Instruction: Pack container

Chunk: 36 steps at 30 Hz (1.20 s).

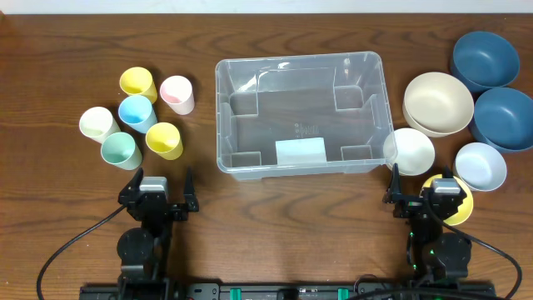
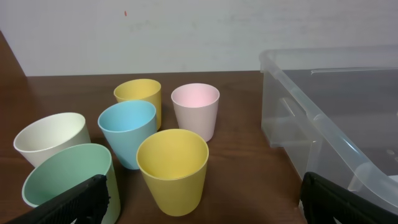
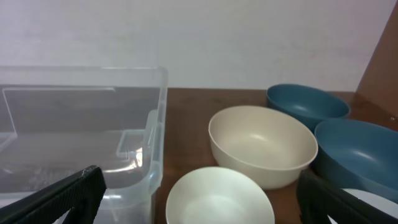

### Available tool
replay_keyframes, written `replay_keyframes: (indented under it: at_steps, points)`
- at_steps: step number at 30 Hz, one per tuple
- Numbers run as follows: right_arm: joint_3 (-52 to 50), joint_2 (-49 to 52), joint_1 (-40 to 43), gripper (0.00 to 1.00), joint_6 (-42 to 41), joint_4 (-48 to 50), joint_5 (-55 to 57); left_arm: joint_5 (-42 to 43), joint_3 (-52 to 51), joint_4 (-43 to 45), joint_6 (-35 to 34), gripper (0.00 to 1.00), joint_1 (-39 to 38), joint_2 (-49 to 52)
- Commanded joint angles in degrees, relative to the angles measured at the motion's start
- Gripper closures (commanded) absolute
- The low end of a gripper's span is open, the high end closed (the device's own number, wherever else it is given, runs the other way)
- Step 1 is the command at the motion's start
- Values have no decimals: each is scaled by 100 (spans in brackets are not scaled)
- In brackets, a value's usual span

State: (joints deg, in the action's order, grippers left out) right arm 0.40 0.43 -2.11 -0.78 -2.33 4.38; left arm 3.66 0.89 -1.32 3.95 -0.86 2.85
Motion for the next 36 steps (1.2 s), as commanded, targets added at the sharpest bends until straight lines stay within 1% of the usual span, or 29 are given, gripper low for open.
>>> replay_keyframes:
  at_steps: [1,3,5,8,12,15,17,19,23,25,28,33,36]
  points:
    - [168,2,33,1,61,63,-330,-11,-61,-251,76,2,-4,7]
    - [450,2,33,1,59,-50,-487,-13,-61,-251,74,2,-4,7]
    - [944,7,33,1,31,-498,-522,-13,-61,-251,74,2,-4,7]
    - [1847,103,33,1,17,-1309,-199,-11,-61,-251,74,2,-4,7]
    - [3244,693,33,1,17,-2109,256,-11,-61,-251,74,2,-4,7]
    - [4371,1552,33,1,-42,-2712,273,-13,-61,-251,74,2,-4,7]
    - [5206,2293,33,1,-114,-3281,267,-11,-61,-251,74,2,-4,7]
    - [6240,3235,33,1,-173,-4085,210,-11,-61,-251,76,2,-4,7]
    - [8105,4819,33,1,-57,-5549,-420,-11,-61,-251,76,2,-4,7]
    - [8736,5342,33,1,-52,-6098,-660,-13,-61,-251,74,2,-4,7]
    - [9307,5906,33,1,-39,-6754,-1246,-11,-61,-251,74,2,-4,7]
    - [9344,6323,33,1,-37,-7243,-1679,-13,-61,-251,74,2,-4,7]
    - [9344,6459,35,1,-66,-7289,-1497,-11,-61,-251,74,2,-4,7]
